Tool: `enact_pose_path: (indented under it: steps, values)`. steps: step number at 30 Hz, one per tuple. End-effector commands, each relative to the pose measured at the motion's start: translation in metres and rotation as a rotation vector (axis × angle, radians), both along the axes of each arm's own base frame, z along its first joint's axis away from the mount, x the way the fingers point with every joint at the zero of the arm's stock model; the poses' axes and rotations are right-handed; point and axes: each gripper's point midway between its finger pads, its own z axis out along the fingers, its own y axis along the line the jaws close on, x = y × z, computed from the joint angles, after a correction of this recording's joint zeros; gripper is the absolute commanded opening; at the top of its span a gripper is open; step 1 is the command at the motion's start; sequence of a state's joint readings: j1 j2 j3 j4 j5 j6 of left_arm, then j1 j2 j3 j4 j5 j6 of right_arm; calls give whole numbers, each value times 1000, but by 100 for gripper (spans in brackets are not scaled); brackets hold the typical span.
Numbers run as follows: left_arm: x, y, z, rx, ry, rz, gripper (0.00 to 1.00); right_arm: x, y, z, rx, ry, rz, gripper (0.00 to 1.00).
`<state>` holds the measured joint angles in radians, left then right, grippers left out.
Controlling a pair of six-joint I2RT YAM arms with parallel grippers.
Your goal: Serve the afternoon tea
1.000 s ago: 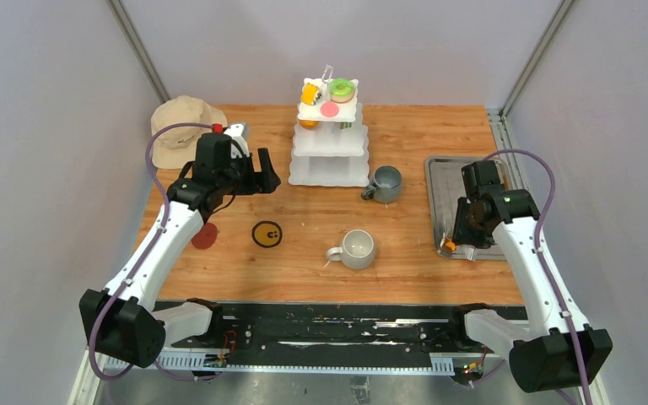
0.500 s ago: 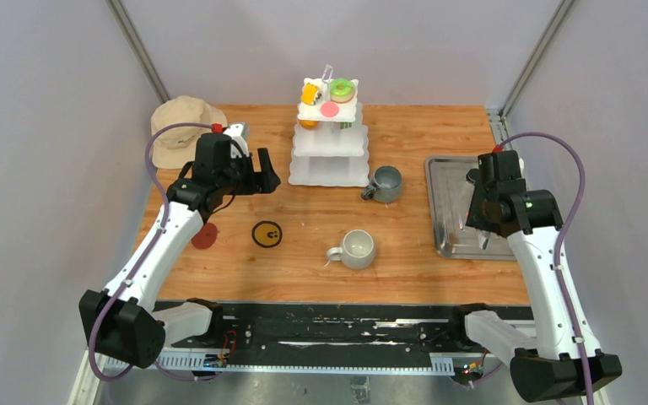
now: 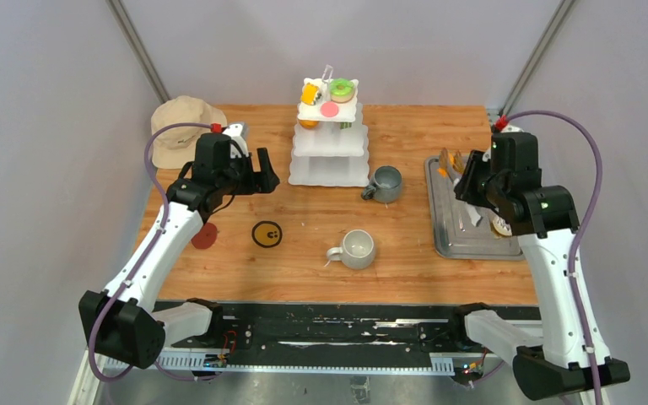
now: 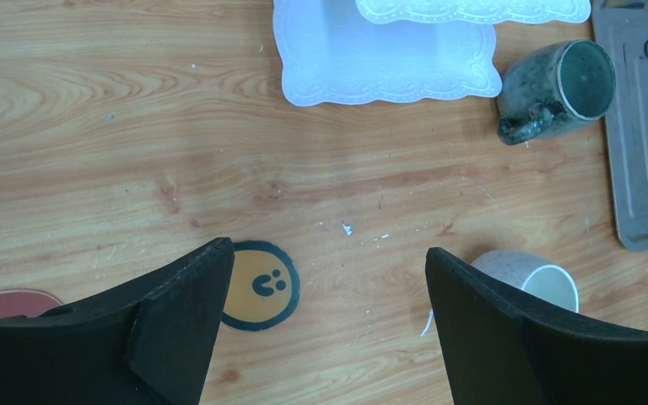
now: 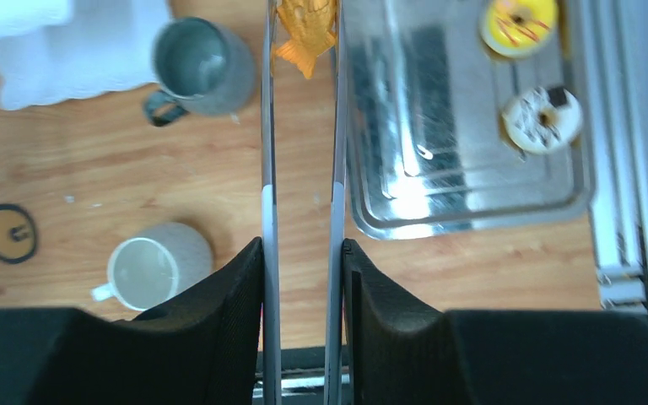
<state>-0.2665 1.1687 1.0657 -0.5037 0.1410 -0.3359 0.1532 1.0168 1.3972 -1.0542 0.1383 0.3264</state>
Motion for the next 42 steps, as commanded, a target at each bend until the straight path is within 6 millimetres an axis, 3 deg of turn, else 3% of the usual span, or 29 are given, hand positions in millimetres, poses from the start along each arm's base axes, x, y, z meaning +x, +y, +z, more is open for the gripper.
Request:
enact_pose_path:
  steps: [1,6,13,16,32,39,42]
  values:
    - [-3,2,7,12,-28,1,88,33,58,43,154,-171,168,1]
    - [-4,4,7,23,-26,8,88,58,112,62,215,-240,295,0]
    - [-5,8,8,38,-26,20,89,92,175,53,284,-225,398,0]
    - [-6,11,8,51,-27,29,88,103,192,49,307,-216,416,1]
    - [-10,16,3,72,-16,40,89,143,236,14,412,-161,343,1]
    - [-11,17,3,74,-17,39,89,140,256,8,420,-144,372,29]
    - [-11,17,2,76,-15,39,89,138,258,2,423,-128,369,34]
